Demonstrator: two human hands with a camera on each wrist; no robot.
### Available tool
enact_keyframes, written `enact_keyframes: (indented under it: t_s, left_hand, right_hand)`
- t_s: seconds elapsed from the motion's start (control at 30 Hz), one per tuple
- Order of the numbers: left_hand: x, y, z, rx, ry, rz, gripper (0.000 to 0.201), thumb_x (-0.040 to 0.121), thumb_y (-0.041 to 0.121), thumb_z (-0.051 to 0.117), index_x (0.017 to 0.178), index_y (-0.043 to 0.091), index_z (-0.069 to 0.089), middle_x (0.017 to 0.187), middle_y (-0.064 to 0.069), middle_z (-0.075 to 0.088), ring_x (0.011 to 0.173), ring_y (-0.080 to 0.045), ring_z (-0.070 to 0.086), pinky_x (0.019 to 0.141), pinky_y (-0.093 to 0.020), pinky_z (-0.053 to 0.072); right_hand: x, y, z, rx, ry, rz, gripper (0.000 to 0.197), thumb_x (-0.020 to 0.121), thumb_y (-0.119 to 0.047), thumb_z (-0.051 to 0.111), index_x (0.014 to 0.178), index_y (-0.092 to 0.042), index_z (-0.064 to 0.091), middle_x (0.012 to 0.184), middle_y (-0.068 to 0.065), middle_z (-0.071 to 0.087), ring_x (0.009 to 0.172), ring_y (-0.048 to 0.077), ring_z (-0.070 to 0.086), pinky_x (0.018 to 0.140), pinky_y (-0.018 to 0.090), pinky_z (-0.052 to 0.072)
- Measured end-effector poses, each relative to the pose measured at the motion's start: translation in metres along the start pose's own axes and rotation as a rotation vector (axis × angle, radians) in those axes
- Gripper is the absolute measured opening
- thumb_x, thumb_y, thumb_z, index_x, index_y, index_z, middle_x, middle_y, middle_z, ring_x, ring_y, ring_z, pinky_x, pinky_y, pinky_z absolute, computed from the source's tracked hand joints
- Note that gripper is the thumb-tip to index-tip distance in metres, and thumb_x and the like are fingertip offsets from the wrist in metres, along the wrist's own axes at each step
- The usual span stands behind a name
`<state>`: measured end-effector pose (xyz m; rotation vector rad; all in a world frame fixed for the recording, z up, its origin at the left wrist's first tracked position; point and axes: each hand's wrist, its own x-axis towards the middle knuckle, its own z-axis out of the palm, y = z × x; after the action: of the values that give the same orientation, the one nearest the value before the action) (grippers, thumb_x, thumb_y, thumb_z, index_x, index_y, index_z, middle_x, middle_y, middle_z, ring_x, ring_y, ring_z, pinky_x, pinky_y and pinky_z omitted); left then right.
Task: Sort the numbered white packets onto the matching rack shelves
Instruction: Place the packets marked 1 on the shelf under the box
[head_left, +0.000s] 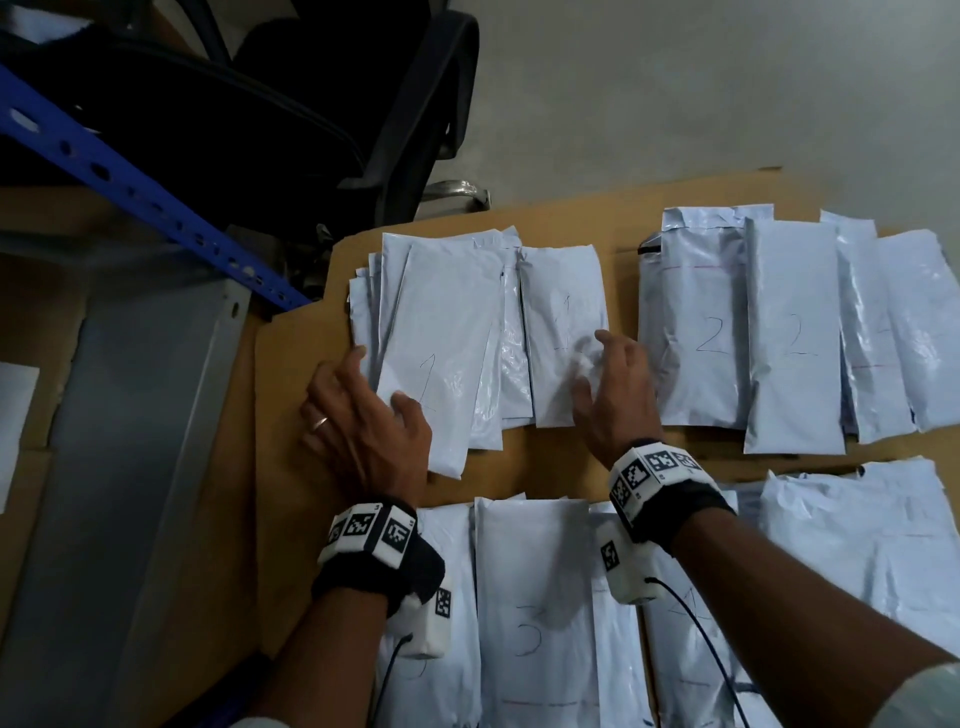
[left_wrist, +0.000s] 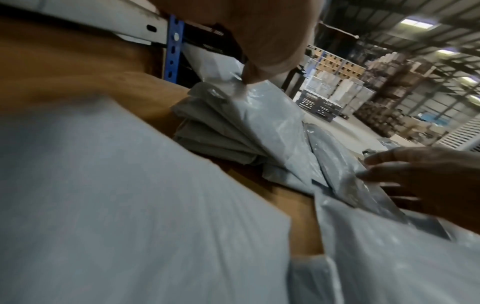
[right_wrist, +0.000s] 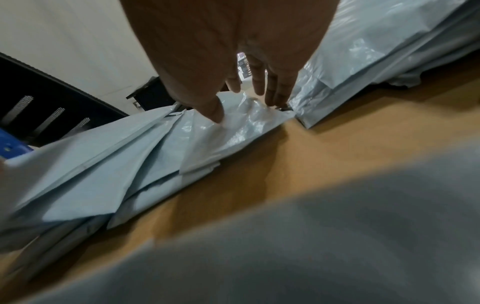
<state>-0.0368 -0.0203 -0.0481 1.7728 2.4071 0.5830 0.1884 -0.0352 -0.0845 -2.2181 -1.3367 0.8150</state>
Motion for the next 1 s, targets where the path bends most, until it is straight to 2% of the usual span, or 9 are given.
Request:
enact_keyframes:
  t_s: [0.1, 0.17, 0.23, 0.3, 0.43, 0.57, 0.77, 0.87, 1.0]
  left_hand:
    - [-0.002, -0.001, 0.005, 0.059, -0.054, 0.200, 0.056, 0.081, 0.032, 0.062, 0.136, 0.035, 0.053, 0.146, -0.009, 0.042, 0.126, -0.032, 0.041, 0.095, -0.048, 0.032]
    - [-0.003, -0.003, 0.008, 0.067, -0.123, 0.232, 0.055, 0.085, 0.052, 0.055, 0.138, 0.036, 0.053, 0.149, -0.006, 0.041, 0.130, -0.030, 0.040, 0.098, -0.048, 0.030]
    - [-0.004, -0.004, 0.013, 0.079, -0.202, 0.183, 0.079, 0.079, 0.077, 0.051, 0.143, 0.032, 0.044, 0.151, -0.006, 0.040, 0.134, -0.030, 0.038, 0.102, -0.050, 0.029]
    - [-0.004, -0.004, 0.016, 0.103, -0.243, 0.146, 0.101, 0.067, 0.089, 0.053, 0.146, 0.028, 0.036, 0.151, -0.007, 0.040, 0.135, -0.031, 0.037, 0.104, -0.053, 0.031]
    - [-0.003, -0.004, 0.022, 0.101, -0.237, 0.123, 0.110, 0.060, 0.082, 0.066, 0.148, 0.024, 0.032, 0.146, -0.009, 0.044, 0.129, -0.032, 0.042, 0.100, -0.051, 0.035]
    - [-0.003, -0.003, 0.025, 0.060, -0.238, 0.073, 0.110, 0.062, 0.071, 0.071, 0.151, 0.023, 0.028, 0.142, -0.011, 0.047, 0.126, -0.033, 0.046, 0.101, -0.052, 0.038]
    - [-0.002, -0.004, 0.027, -0.061, -0.193, 0.067, 0.102, 0.059, 0.068, 0.068, 0.147, 0.027, 0.036, 0.136, -0.011, 0.051, 0.122, -0.034, 0.049, 0.100, -0.051, 0.042]
    - [-0.005, -0.004, 0.026, -0.114, -0.165, 0.069, 0.099, 0.060, 0.065, 0.070, 0.147, 0.028, 0.040, 0.135, -0.009, 0.052, 0.120, -0.031, 0.050, 0.100, -0.048, 0.040]
    - [-0.011, -0.002, 0.026, -0.193, -0.115, 0.042, 0.095, 0.060, 0.064, 0.069, 0.144, 0.027, 0.046, 0.135, -0.007, 0.053, 0.120, -0.029, 0.051, 0.100, -0.045, 0.038]
  right_hand:
    - [-0.004, -0.003, 0.004, -0.043, -0.040, 0.028, 0.069, 0.096, -0.044, 0.063, 0.154, -0.020, 0.033, 0.164, 0.015, 0.022, 0.149, 0.038, 0.027, 0.114, 0.055, 0.036]
    - [-0.006, -0.007, 0.004, -0.110, -0.107, 0.048, 0.086, 0.090, -0.058, 0.065, 0.158, -0.026, 0.024, 0.169, 0.013, 0.010, 0.154, 0.037, 0.014, 0.117, 0.055, 0.029]
    - [-0.004, -0.008, 0.006, -0.158, -0.158, 0.062, 0.100, 0.082, -0.068, 0.069, 0.159, -0.030, 0.016, 0.170, 0.014, 0.005, 0.155, 0.038, 0.007, 0.119, 0.058, 0.025]
    - [-0.002, -0.007, 0.008, -0.174, -0.170, 0.077, 0.108, 0.077, -0.069, 0.073, 0.159, -0.031, 0.014, 0.168, 0.016, 0.008, 0.154, 0.040, 0.009, 0.118, 0.060, 0.025]
    - [0.000, -0.001, 0.011, -0.103, -0.082, 0.031, 0.101, 0.076, -0.056, 0.081, 0.153, -0.023, 0.025, 0.156, 0.015, 0.031, 0.143, 0.037, 0.028, 0.110, 0.054, 0.039]
    - [0.000, 0.000, 0.012, -0.070, -0.002, -0.007, 0.094, 0.069, -0.046, 0.087, 0.144, -0.023, 0.035, 0.144, 0.013, 0.041, 0.131, 0.034, 0.043, 0.101, 0.048, 0.044]
    - [0.006, 0.001, 0.009, 0.033, -0.091, 0.010, 0.097, 0.072, -0.030, 0.088, 0.149, -0.024, 0.029, 0.145, 0.015, 0.041, 0.135, 0.034, 0.040, 0.105, 0.044, 0.041]
    - [0.005, 0.003, 0.007, 0.125, -0.078, -0.014, 0.098, 0.073, -0.017, 0.086, 0.152, -0.021, 0.028, 0.151, 0.011, 0.038, 0.137, 0.030, 0.040, 0.111, 0.042, 0.041]
    - [0.002, 0.008, 0.006, 0.205, -0.028, -0.051, 0.097, 0.073, -0.013, 0.085, 0.152, -0.018, 0.029, 0.153, 0.007, 0.038, 0.138, 0.023, 0.039, 0.110, 0.032, 0.038]
